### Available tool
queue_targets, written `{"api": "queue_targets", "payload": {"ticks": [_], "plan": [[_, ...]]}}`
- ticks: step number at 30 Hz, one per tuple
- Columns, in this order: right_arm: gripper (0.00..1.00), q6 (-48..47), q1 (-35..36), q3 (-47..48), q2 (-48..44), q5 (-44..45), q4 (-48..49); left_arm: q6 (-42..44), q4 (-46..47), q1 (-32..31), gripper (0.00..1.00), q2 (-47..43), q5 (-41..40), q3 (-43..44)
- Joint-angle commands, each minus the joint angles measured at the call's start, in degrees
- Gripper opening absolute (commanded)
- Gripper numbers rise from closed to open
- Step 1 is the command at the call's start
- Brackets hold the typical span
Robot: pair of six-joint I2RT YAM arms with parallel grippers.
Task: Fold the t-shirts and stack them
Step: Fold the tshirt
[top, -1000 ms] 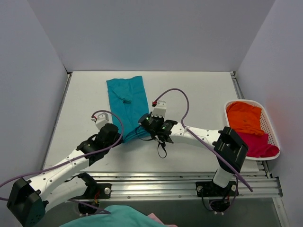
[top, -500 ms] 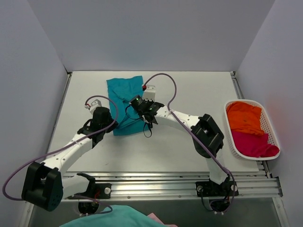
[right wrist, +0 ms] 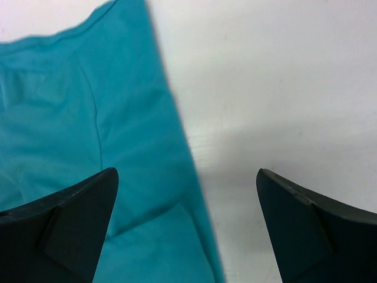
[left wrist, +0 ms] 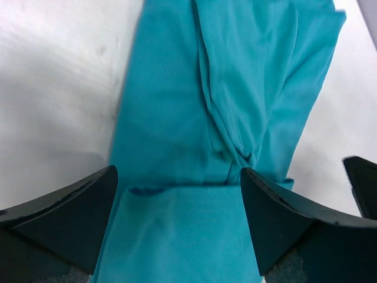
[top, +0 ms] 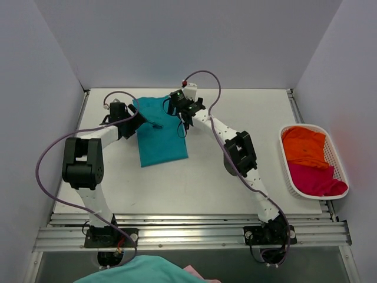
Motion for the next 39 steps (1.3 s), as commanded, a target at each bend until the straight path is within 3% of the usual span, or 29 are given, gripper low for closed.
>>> {"api": "queue_targets", "payload": {"ticks": [1, 5, 8, 15, 20, 23, 27, 37, 39], "plan": [[1.00, -3.60, -2.00, 4.63, -3.67, -1.98, -0.02, 2.24, 2.17, 2.33, 0.94, 1.52, 6.37, 7.80], [1.00, -4.22, -2.27, -5.28, -11.76, -0.93, 4.64, 4.53, -2.93, 3.38, 0.94, -1.02, 4.88, 12.56], [1.00, -2.47, -2.27, -20.62, -18.62, -0.14, 9.38, 5.06, -3.82, 3.39, 0.94, -8.29, 3.22, 10.64], [1.00, 3.77, -1.74, -47.02, -32.07, -2.42, 21.41, 2.61, -4.61, -1.62, 0.94, -26.23, -6.09, -9.65], [1.00, 7.64, -1.39, -66.98, -38.41, -7.69, 34.06, -1.35, -1.80, -9.97, 0.94, -34.06, -10.76, -25.04], [1.00, 9.39, -0.95, -72.26, -39.20, -11.03, 38.73, -3.90, -0.31, -12.61, 0.94, -35.91, -12.96, -31.18], [1.00, 9.75, -0.77, -72.46, -37.80, -12.97, 40.16, -6.62, 4.60, -12.97, 0.94, -37.15, -15.50, -37.79], [0.98, 10.37, 2.73, -70.26, -34.46, -13.85, 40.86, -10.85, 11.02, -12.70, 0.94, -35.75, -18.06, -44.38], [0.94, 10.72, 3.97, -70.08, -33.58, -13.68, 41.56, -11.72, 13.39, -12.61, 0.95, -33.99, -17.53, -45.09]]}}
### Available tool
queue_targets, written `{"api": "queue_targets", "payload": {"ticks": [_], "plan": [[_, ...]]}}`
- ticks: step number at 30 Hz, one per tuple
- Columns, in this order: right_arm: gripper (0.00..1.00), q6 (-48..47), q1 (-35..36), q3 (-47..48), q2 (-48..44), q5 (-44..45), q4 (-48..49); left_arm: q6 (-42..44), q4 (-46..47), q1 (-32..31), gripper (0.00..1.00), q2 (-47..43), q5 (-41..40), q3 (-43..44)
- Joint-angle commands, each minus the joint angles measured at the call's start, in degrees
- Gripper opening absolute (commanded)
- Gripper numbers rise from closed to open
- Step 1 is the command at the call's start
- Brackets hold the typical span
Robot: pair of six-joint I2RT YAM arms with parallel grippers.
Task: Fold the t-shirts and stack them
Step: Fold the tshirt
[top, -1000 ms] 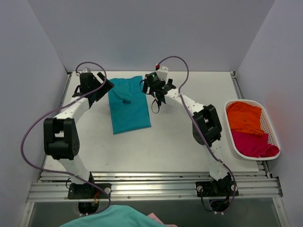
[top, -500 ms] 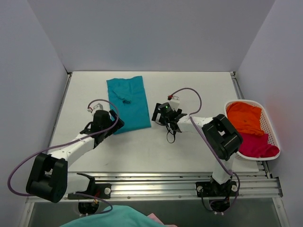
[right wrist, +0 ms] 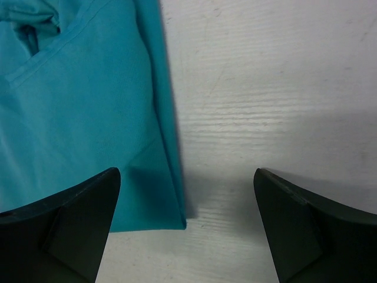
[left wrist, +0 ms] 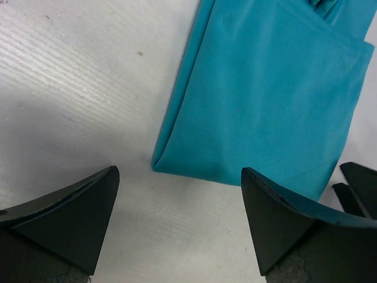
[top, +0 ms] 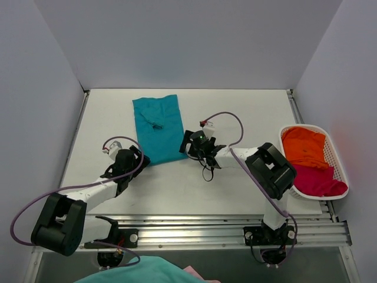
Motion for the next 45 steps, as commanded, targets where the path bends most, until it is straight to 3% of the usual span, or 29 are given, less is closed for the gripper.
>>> {"api": "queue_targets", "payload": {"ticks": [1, 6, 12, 15, 21, 25, 28, 29, 32, 38, 45], "plan": [[0.91, 1.36, 3.14, 2.57, 1.87, -0.19, 1.48, -2.46, 6.26, 0.44, 0.95, 2.80, -0.46, -1.66], [0.70, 1.72, 5.25, 5.30, 5.03, 0.51, -0.54, -3.34, 11.52, 0.70, 1.00, 8.33, 2.17, -1.75], [0.44, 2.51, 5.52, 6.62, 6.62, 0.95, -2.39, -3.69, 14.52, 1.05, 0.79, 11.77, 4.02, -2.02], [0.41, 2.68, 5.61, 6.97, 6.62, 1.92, -3.44, -3.87, 15.31, 1.05, 0.72, 12.03, 4.46, -2.28], [0.29, 2.77, 5.78, 7.67, 7.59, 2.54, -4.41, -3.96, 15.93, 1.05, 0.45, 12.65, 4.20, -2.37], [0.01, 3.03, 5.87, 8.37, 8.64, 2.27, -5.11, -3.96, 16.72, 1.14, 0.32, 13.44, 3.94, -2.37], [0.00, 3.12, 5.96, 8.81, 9.17, 2.18, -5.64, -3.61, 17.86, 1.14, 0.20, 14.84, 3.85, -2.28], [0.00, 3.12, 6.05, 8.82, 9.26, 2.18, -5.73, -3.52, 18.82, 1.14, 0.11, 15.19, 3.85, -2.11], [0.00, 3.03, 6.40, 9.25, 8.65, 2.62, -6.60, -2.99, 20.23, 1.14, 0.02, 16.43, 4.37, -2.11], [0.00, 4.09, 7.80, 8.38, 4.53, 6.05, -12.22, -3.69, 18.41, 0.35, 0.02, 11.25, 7.54, -4.74], [0.00, 5.93, 11.14, 4.25, -0.14, 6.75, -18.20, -5.62, 7.16, -3.42, 0.02, -6.12, 8.77, -7.90]]}}
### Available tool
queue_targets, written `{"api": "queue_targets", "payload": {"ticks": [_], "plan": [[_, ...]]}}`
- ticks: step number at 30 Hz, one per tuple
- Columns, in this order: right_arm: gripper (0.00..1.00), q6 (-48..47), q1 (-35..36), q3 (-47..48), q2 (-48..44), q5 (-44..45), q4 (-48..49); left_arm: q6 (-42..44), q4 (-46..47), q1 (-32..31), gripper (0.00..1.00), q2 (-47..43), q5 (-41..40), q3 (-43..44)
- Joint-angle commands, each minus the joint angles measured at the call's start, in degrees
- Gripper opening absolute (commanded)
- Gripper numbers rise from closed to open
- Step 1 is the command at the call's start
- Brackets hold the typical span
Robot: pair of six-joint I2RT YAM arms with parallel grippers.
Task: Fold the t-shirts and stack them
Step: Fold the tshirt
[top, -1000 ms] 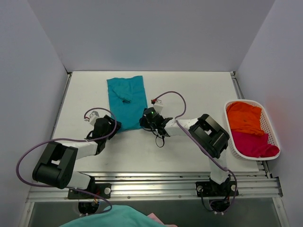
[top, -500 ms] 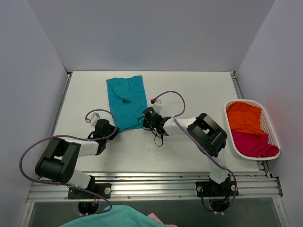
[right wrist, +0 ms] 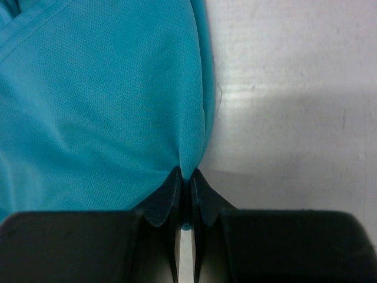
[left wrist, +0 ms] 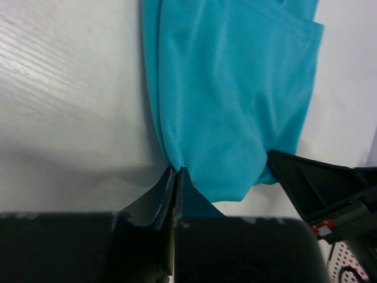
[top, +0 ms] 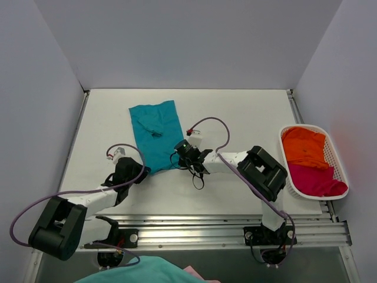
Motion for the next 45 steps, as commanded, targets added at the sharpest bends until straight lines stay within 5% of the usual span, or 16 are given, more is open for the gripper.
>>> {"api": "queue_targets", "payload": {"ticks": [1, 7, 13, 25, 45], "plan": [[0.00, 1.93, 2.36, -2.79, -4.40, 2.27, -8.15, -0.99, -8.56, -2.18, 0.02, -9.56, 1.43, -0.56], [0.00, 3.87, 5.43, -5.61, -9.76, 4.20, -12.02, -0.21, -28.93, -4.03, 0.02, -27.03, 0.20, 2.15], [0.00, 0.98, 5.61, 2.19, -13.02, 8.95, -18.79, 1.81, -36.61, -3.77, 0.02, -34.55, -2.00, 7.51], [0.00, -4.83, 2.54, 21.89, -4.86, 11.50, -25.38, 4.45, -30.21, 2.20, 0.02, -22.42, -1.04, 15.52], [0.00, -8.08, -5.55, 44.83, 10.79, 4.56, -28.37, 7.44, -15.80, 19.78, 0.02, 3.33, 12.94, 27.91]]}}
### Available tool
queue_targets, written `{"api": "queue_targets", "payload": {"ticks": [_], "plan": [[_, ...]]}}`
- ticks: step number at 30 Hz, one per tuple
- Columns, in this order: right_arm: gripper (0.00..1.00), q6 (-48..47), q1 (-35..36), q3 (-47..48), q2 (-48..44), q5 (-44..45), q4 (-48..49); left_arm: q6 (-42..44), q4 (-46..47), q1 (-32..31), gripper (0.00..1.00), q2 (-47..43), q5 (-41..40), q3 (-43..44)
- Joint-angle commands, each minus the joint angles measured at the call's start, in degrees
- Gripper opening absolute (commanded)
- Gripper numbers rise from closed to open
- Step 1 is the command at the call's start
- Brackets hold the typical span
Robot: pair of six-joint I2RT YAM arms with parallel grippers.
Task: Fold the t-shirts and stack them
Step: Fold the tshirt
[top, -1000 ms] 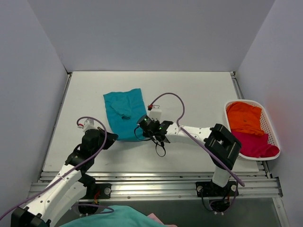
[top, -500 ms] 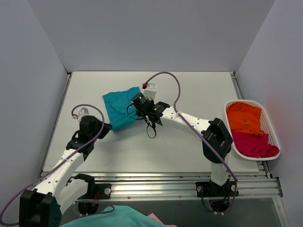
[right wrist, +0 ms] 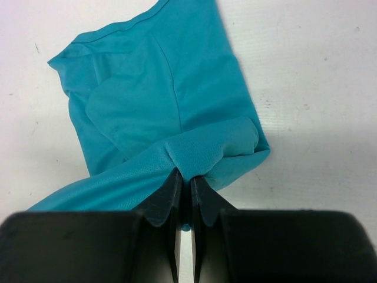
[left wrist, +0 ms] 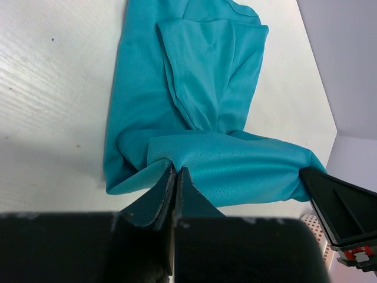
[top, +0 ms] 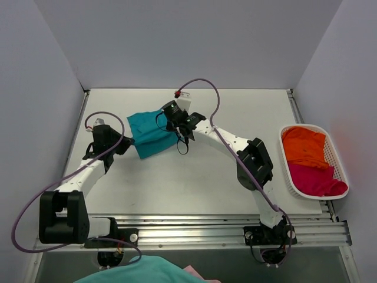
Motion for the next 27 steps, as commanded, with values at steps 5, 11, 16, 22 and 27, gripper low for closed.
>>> {"api": "queue_targets", "payload": {"ticks": [5, 11, 16, 22, 27], "plan": [[0.00, -2.08, -4.73, 13.17, 9.38, -0.59, -2.43, 2.00, 7.15, 4.44, 0.02, 12.68, 4.29, 9.79], [0.85, -2.25, -11.84, 41.29, 30.55, -13.71, 11.64, 1.74, 5.58, 9.55, 0.12, 41.46, 9.55, 36.82], [1.00, 0.65, -17.03, 33.20, 29.02, -22.74, 33.89, 0.59, 2.86, 13.15, 0.94, 58.94, 23.11, 61.53], [1.00, -1.99, -16.86, 4.45, 10.81, -20.98, 49.76, 0.42, 14.17, 16.23, 0.94, 53.88, 22.84, 54.20], [1.00, -1.72, -16.86, -5.24, 4.49, -21.33, 51.88, 7.08, 5.24, 15.80, 0.94, 47.63, 19.79, 52.70]]}}
